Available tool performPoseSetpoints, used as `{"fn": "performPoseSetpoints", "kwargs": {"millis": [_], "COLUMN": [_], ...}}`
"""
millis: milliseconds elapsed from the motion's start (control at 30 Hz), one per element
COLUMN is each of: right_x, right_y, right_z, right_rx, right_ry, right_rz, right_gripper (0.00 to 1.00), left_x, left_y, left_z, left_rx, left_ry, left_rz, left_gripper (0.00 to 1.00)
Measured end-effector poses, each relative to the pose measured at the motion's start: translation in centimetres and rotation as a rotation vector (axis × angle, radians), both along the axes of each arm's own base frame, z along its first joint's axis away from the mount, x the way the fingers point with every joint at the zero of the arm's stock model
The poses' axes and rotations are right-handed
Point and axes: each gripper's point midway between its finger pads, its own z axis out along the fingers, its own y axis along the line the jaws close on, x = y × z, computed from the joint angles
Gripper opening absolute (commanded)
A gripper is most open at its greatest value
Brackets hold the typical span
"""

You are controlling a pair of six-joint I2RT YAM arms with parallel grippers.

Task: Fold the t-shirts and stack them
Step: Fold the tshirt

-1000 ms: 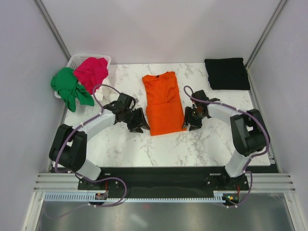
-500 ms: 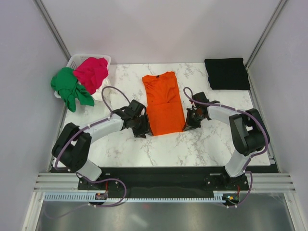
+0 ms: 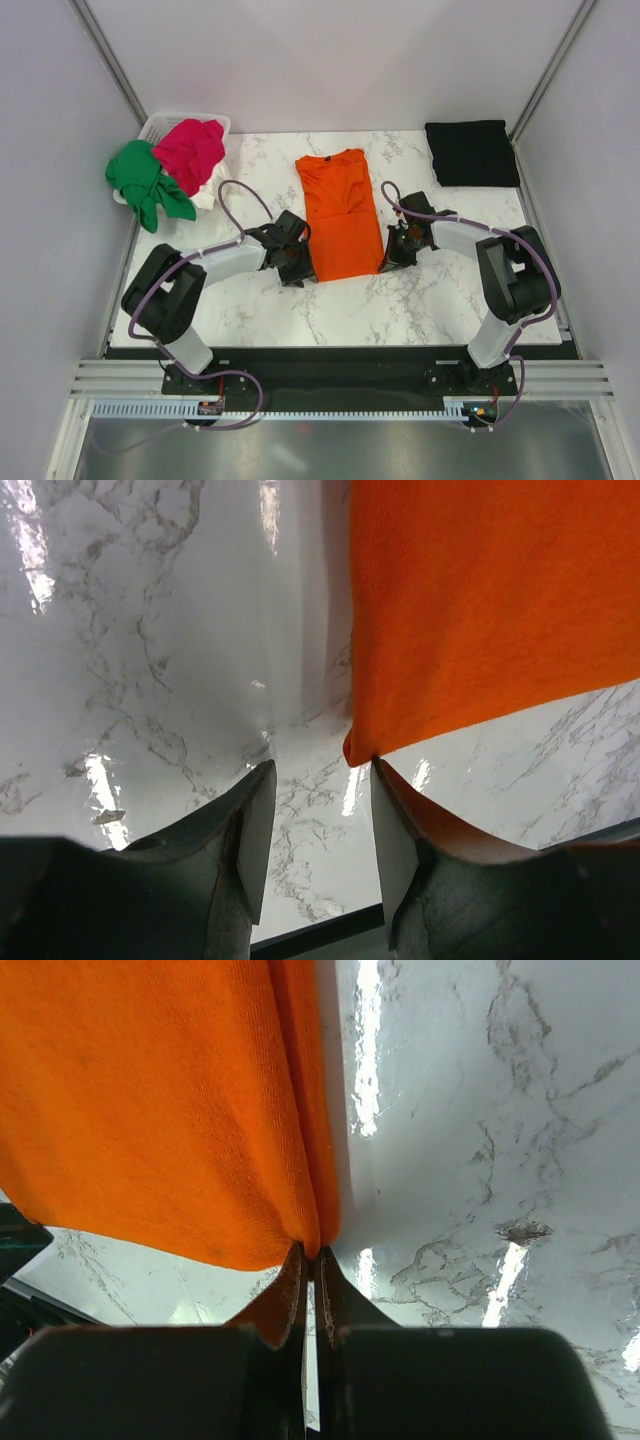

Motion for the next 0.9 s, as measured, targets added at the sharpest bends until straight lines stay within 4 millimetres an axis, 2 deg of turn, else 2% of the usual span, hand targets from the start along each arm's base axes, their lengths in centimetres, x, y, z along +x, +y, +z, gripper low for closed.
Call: {"fn": "performPoseSetpoints", "kwargs": {"millis": [267,400,533,600,767,900], "right_x": [0.0,0.0,0.0,0.0,-0.4,-2.2], "right_y": [0.0,0.0,0.0,0.0,-0.1,-0.6], "right_z": [0.0,0.0,0.0,0.0,0.2,1.3], "right_rx": [0.001,0.001,0.001,0.001,0.004,0.009], "right_ry": [-0.002,-0.005,-0.007,-0.009,-0.015,-0.014], "right_rz": [0.005,0.012,0.018,0.021,0.021,0.016], "right_gripper": [0.0,0.0,0.0,0.0,0.0,0.0], "left_x": [1.1,1.8,2.2,2.3,1.6,0.3], "left_y": [-1.1,-1.6,-2.1,-2.4,-3.0,-3.1], "left_z": [-0.4,-0.5,-0.8,-0.8,-0.5,1.5], "left_rx": [-0.034,-0.055,-0.072,-0.082,-0.087,-0.101], "left_ry": [-0.026,-0.042,-0.049,-0.048,-0.053,-0.077], "left_rz": [0.01,0.018,0.028,0.028,0.008,-0.014], "left_gripper": [0.47,0.33,0.09,0.03,0.02,0.02]}}
